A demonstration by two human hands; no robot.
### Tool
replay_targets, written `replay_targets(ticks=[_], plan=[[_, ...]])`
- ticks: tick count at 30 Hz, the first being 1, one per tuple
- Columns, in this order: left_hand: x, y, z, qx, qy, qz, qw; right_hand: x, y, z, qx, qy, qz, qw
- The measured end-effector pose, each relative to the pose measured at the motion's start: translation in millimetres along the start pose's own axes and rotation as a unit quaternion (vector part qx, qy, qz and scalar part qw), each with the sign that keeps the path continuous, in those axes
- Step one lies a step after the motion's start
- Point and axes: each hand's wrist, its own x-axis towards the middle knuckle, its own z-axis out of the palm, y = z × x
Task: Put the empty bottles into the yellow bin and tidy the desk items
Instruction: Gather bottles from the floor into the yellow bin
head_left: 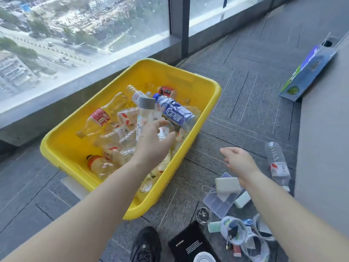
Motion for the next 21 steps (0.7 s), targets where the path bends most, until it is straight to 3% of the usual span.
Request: replay_targets(ticks=[16, 21], plan=[[18.2, 9.0, 202.4, 0.031, -0.160, -0.021, 0.986, 62.1, 120.3, -148.5, -0.058, 0.175, 0.066, 0.981], [35.5, -16.9, 260.3, 0.088, -0.213, -0.024, 0.973, 92.9, 162.2, -162.1, -0.159, 0.209, 0.097, 0.960]])
